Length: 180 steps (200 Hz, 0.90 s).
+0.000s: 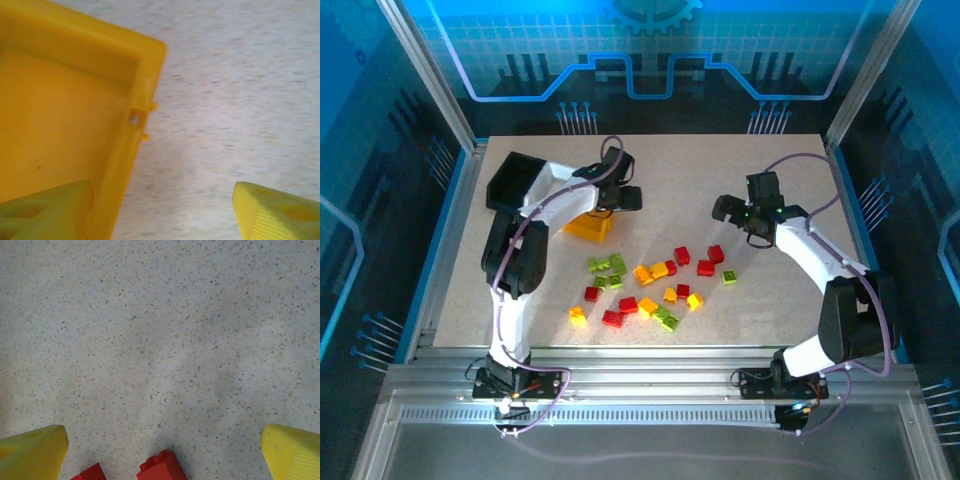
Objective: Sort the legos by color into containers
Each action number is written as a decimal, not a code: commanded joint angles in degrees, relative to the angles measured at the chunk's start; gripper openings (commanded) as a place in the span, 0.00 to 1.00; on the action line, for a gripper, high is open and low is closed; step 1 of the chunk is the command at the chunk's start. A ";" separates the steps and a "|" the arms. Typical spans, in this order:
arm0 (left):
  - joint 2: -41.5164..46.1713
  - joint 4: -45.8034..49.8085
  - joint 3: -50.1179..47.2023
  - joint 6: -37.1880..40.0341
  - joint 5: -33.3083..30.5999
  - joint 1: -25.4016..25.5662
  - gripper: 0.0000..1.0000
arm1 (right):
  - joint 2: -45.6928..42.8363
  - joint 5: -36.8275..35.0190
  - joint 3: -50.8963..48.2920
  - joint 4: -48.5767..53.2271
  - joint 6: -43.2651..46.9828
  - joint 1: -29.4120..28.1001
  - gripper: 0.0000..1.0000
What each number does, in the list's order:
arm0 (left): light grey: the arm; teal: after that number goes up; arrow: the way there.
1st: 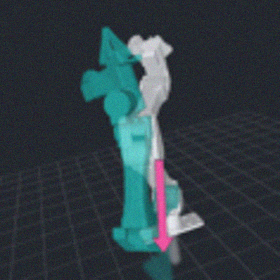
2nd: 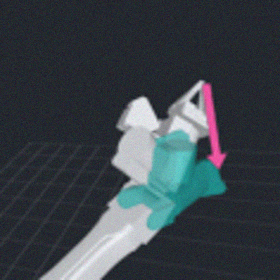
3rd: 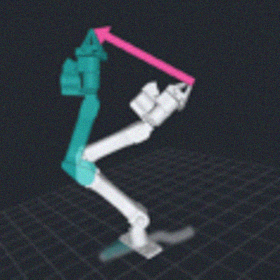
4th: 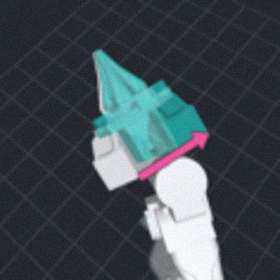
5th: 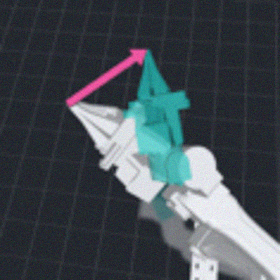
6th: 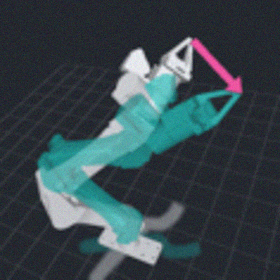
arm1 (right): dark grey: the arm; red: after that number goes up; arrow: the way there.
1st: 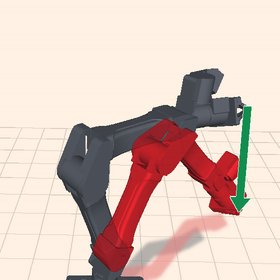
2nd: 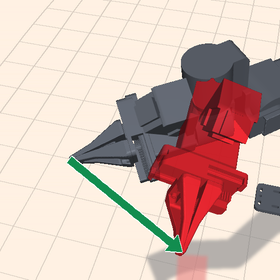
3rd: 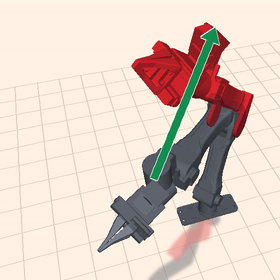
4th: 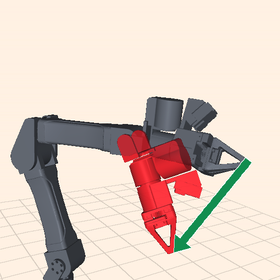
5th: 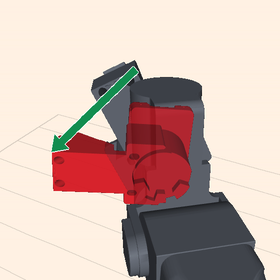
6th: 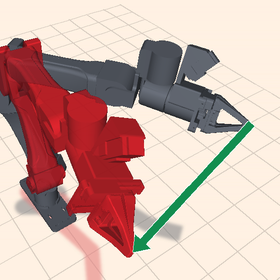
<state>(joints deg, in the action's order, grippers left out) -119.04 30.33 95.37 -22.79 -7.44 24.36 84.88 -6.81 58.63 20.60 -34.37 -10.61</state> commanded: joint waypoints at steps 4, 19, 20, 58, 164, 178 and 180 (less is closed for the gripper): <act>-3.31 1.07 7.75 -4.74 8.17 3.72 0.75 | 0.08 -0.32 1.49 1.46 -2.86 -1.16 1.00; -6.01 2.08 13.09 -6.13 10.58 5.77 0.75 | 0.75 0.07 1.66 1.33 -3.96 -1.42 1.00; -6.15 2.18 13.31 -6.26 10.73 5.82 0.75 | 0.78 0.10 1.66 1.35 -4.00 -1.42 1.00; -1.92 -2.66 12.60 -11.25 15.71 5.92 0.76 | 1.58 2.68 1.82 -0.34 -6.25 -2.92 1.00; 39.81 -11.25 -30.20 -10.55 0.24 -3.59 0.99 | 25.19 7.17 24.30 -3.95 -4.57 -17.61 0.84; 42.75 -10.92 -33.28 -10.32 -0.81 -3.70 0.99 | 29.05 6.84 28.18 -3.03 -4.52 -18.69 0.81; 42.97 -10.84 -33.60 -10.30 -0.88 -3.75 0.99 | 29.69 6.75 28.79 -2.67 -4.47 -18.82 0.80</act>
<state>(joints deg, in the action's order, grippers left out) -79.09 19.27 67.05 -34.39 -3.86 20.56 108.97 -0.40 81.43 15.79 -39.11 -27.77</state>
